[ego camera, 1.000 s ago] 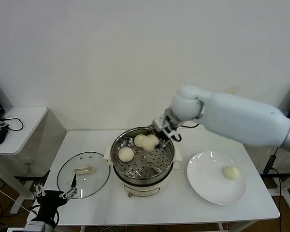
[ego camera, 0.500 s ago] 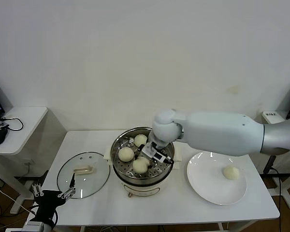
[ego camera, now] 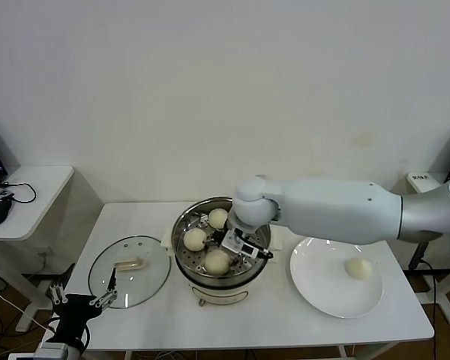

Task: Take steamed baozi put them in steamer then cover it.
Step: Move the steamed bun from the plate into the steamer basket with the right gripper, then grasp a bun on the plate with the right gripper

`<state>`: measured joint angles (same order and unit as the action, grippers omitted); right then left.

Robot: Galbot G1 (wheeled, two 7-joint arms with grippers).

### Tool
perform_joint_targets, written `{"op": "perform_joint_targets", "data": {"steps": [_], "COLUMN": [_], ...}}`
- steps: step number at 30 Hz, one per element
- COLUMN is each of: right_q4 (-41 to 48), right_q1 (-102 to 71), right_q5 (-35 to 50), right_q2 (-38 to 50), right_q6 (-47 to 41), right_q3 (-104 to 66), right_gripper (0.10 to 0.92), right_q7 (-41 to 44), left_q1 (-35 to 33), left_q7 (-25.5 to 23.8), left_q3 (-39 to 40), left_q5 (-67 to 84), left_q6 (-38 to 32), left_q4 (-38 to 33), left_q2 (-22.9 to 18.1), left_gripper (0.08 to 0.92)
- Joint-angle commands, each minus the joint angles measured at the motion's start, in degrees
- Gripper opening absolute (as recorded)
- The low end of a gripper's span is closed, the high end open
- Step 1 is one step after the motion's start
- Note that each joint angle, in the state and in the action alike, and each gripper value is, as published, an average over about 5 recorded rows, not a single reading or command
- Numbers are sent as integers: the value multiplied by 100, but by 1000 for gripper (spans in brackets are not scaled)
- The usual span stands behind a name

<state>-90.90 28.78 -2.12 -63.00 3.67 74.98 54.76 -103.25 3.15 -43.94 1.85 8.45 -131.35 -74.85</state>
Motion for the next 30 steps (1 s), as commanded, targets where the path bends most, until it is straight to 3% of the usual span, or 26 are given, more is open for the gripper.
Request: {"op": "perform_joint_targets", "data": {"steps": [1, 6, 16, 24, 30], "right_q4": [153, 251, -288, -338, -77], "right_q1": [220, 571, 960, -128, -2065], "right_q5": [23, 597, 1381, 352, -457], "right_q2": [97, 522, 2190, 3790, 4368], "right_q6": [79, -408, -2008, -1937, -1760], "right_q3": [-458, -796, -994, -1311, -2888], "right_gripper": [813, 822, 823, 823, 823], "right_q7": [205, 570, 881, 887, 965], "left_q1": [16, 20, 146, 232, 305], "left_q7": [-1, -3, -10, -12, -16], "left_q3": [-3, -14, 63, 160, 241], "left_q5": [4, 8, 46, 75, 65], "left_q6": [-1, 0, 11, 5, 13], "left_q4": [16, 23, 59, 166, 244], "left_q2": [23, 82, 227, 394, 429], "left_gripper": [823, 823, 823, 823, 823]}}
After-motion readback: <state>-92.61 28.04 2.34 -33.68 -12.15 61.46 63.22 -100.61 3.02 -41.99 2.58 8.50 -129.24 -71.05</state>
